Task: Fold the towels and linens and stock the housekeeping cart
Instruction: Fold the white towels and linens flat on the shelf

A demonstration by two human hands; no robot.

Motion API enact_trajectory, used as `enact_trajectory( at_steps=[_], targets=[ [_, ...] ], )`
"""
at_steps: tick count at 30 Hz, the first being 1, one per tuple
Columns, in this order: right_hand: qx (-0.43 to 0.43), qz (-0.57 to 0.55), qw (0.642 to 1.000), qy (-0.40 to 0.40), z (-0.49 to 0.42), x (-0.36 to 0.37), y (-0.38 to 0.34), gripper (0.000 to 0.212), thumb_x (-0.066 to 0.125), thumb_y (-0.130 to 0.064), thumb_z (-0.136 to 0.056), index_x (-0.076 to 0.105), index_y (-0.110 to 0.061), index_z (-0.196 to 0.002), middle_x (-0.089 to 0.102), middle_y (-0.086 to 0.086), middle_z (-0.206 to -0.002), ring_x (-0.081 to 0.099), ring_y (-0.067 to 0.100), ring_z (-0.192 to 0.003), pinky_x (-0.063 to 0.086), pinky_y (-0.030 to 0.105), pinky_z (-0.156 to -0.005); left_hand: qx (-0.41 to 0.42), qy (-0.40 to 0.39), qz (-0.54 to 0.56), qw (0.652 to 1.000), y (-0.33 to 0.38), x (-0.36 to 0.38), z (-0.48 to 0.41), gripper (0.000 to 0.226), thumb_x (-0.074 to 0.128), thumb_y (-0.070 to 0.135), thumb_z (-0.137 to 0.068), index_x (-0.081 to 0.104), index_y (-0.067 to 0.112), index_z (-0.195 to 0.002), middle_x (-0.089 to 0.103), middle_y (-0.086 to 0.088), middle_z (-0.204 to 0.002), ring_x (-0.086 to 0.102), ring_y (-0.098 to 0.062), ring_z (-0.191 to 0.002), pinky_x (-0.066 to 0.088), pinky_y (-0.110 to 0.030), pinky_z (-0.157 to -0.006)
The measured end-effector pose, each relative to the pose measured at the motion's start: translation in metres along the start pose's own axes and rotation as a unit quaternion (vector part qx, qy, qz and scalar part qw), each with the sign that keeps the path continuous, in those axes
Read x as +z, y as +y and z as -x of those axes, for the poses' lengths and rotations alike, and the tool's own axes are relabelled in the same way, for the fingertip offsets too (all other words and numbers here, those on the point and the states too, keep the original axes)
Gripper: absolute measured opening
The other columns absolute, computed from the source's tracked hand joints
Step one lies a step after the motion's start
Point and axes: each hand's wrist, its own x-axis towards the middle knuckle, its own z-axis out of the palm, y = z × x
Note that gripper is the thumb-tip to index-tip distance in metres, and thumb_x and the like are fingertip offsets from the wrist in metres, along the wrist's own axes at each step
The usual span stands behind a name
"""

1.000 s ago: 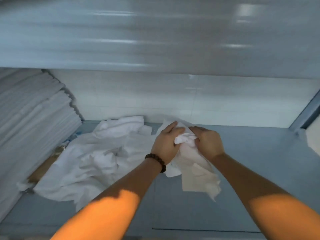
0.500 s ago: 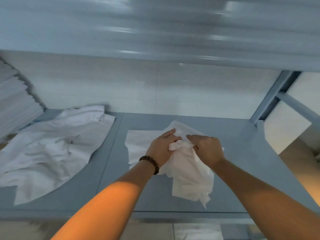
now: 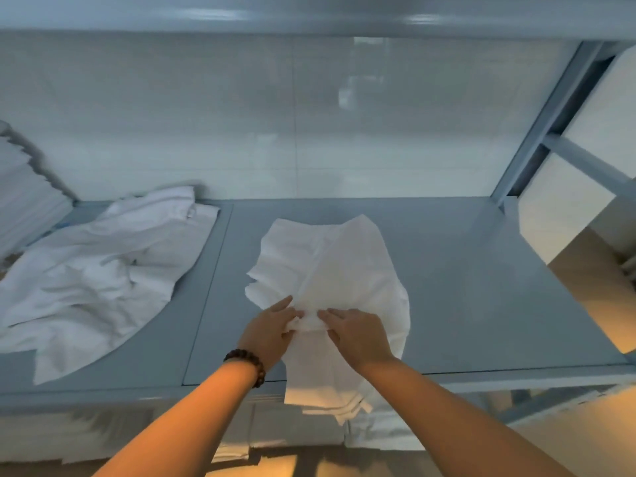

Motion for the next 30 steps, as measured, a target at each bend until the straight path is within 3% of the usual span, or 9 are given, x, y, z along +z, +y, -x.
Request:
enact_trajectory(
  at_steps=[3,5,9,13,18,21,24,26,30],
  targets=[
    [-0.015,0.0,0.999,0.035,0.004,0.007,0.005,0.049,0.088,-0.022,-0.061,0.073,-0.018,-0.108,0.074,0.003,-0.102,0.072,0.024,-0.083,0.06,0.036,-0.067,-0.012,-0.006,-0.045,0.999,0.005,0.005,0.006,0.05,0.066,0.032,-0.084,0.052,0.026,-0.132,0.027,-0.002,-0.156,0.032,-0.028,-0.139,0.035,-0.039,-0.108],
    [-0.045,0.029,0.998,0.019,0.01,0.009,0.023,0.066,0.089,-0.03,-0.06,0.066,-0.017,-0.121,0.068,0.006,-0.119,0.066,0.024,-0.106,0.051,0.041,-0.092,-0.017,-0.011,-0.092,0.996,0.019,0.009,0.005,0.074,0.066,0.053,-0.08,0.036,0.029,-0.143,0.013,-0.003,-0.159,0.014,-0.027,-0.145,0.024,-0.046,-0.114],
    [-0.039,0.105,0.991,-0.067,0.021,-0.002,0.077,0.097,0.076,-0.035,-0.074,0.019,-0.029,-0.152,0.015,0.005,-0.16,0.012,0.026,-0.147,0.008,0.052,-0.117,-0.02,0.009,-0.22,0.975,0.051,0.022,0.0,0.087,0.049,0.069,-0.082,0.007,0.038,-0.152,-0.012,-0.001,-0.161,-0.012,-0.028,-0.147,-0.003,-0.058,-0.114],
    [0.003,0.135,0.988,-0.069,0.021,-0.018,0.127,0.077,0.05,-0.02,-0.091,0.004,-0.038,-0.151,0.008,-0.003,-0.161,0.005,0.022,-0.148,0.003,0.053,-0.117,0.002,0.011,-0.288,0.957,0.082,0.034,-0.009,0.088,0.041,0.069,-0.086,-0.003,0.034,-0.153,-0.018,-0.004,-0.16,-0.026,-0.032,-0.143,-0.02,-0.068,-0.105],
    [-0.058,0.021,0.998,-0.006,-0.007,-0.042,0.148,0.028,0.057,-0.019,-0.093,0.068,-0.026,-0.118,0.055,-0.002,-0.138,0.035,0.022,-0.139,0.01,0.044,-0.119,-0.009,0.006,-0.238,0.971,0.133,0.055,-0.031,0.098,0.038,0.078,-0.08,-0.006,0.029,-0.153,-0.011,-0.001,-0.162,-0.013,-0.026,-0.148,-0.018,-0.063,-0.109],
    [-0.073,-0.082,0.994,0.026,-0.018,-0.054,0.139,0.024,0.057,-0.015,-0.091,0.072,-0.017,-0.109,0.069,0.001,-0.116,0.049,0.019,-0.128,0.017,0.044,-0.117,-0.05,0.035,-0.163,0.985,0.164,0.066,-0.039,0.094,0.039,0.074,-0.083,0.004,0.023,-0.154,0.007,-0.001,-0.162,0.009,-0.022,-0.148,-0.006,-0.056,-0.115],
    [-0.109,-0.135,0.983,0.06,-0.02,-0.066,0.136,0.025,0.053,-0.014,-0.088,0.073,-0.009,-0.102,0.073,0.008,-0.1,0.063,0.026,-0.104,0.034,0.042,-0.106,-0.082,0.119,-0.11,0.983,0.176,0.06,-0.043,0.056,0.048,0.03,-0.091,0.034,0.024,-0.145,0.044,0.005,-0.147,0.04,-0.012,-0.134,0.008,-0.045,-0.118],
    [-0.126,-0.153,0.978,0.06,-0.021,-0.07,0.137,0.02,0.056,-0.014,-0.091,0.072,-0.008,-0.1,0.072,0.009,-0.098,0.064,0.029,-0.096,0.04,0.04,-0.099,-0.074,0.146,-0.086,0.983,0.175,0.049,-0.038,0.052,0.051,0.012,-0.085,0.05,0.026,-0.135,0.059,0.007,-0.131,0.052,-0.012,-0.121,0.014,-0.039,-0.117],
    [-0.171,-0.189,0.965,0.067,-0.027,-0.074,0.14,0.016,0.068,-0.014,-0.086,0.073,-0.006,-0.099,0.073,0.009,-0.096,0.066,0.03,-0.09,0.048,0.045,-0.089,-0.01,0.235,-0.019,0.972,0.172,0.031,-0.019,0.038,0.052,0.001,-0.08,0.069,0.016,-0.111,0.072,-0.003,-0.103,0.066,-0.026,-0.094,0.043,-0.037,-0.092]
  ],
)
